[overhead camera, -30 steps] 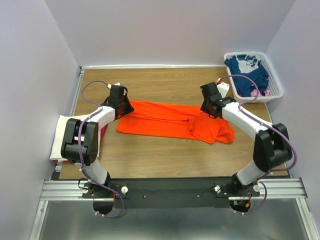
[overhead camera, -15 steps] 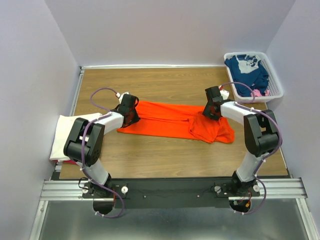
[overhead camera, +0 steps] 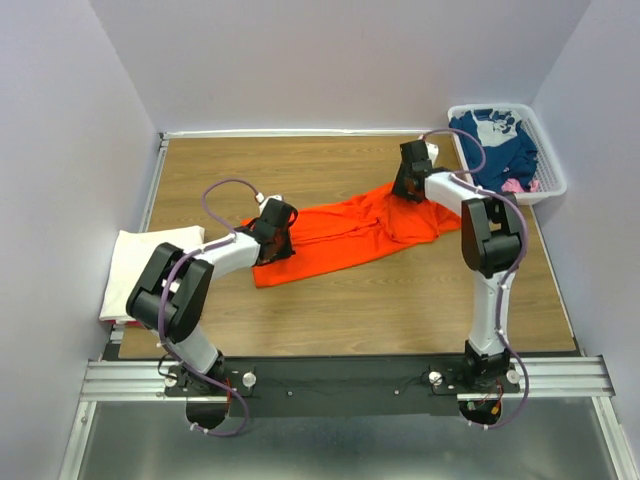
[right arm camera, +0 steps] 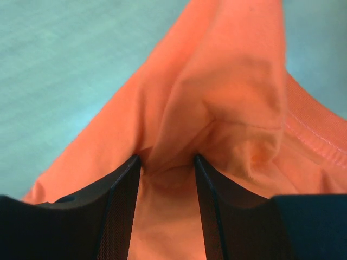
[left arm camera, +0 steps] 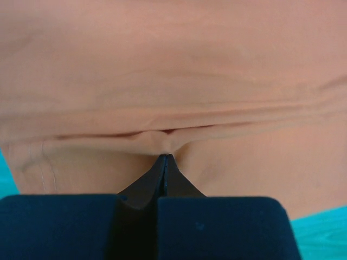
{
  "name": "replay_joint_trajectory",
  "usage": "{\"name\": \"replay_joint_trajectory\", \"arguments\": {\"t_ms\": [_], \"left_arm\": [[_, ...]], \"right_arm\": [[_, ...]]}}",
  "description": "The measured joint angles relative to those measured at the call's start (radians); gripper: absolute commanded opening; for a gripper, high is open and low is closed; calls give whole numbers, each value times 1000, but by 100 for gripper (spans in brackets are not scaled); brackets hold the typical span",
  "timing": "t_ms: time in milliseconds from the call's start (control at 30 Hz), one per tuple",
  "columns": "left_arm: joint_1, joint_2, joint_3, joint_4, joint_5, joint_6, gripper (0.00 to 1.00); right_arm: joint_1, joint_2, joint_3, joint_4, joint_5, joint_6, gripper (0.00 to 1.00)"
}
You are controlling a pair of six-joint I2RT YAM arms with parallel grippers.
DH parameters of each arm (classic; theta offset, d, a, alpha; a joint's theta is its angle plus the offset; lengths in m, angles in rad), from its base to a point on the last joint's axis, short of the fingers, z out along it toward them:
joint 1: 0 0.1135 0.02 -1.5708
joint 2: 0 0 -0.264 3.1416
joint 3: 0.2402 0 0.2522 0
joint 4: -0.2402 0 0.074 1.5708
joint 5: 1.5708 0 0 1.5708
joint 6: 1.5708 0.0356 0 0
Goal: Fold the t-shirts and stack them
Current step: Fold the tshirt
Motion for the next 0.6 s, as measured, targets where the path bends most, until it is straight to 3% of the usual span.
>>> {"name": "replay_joint_trajectory", "arguments": {"t_ms": [300, 600], "left_arm": [[-197, -82, -68, -61, 68, -15, 0], [-436, -82, -69, -77, 145, -67, 0]], "right_arm": [[0, 222, 334, 10, -145, -142, 53], [93, 333, 503, 4, -217, -264, 54]]}}
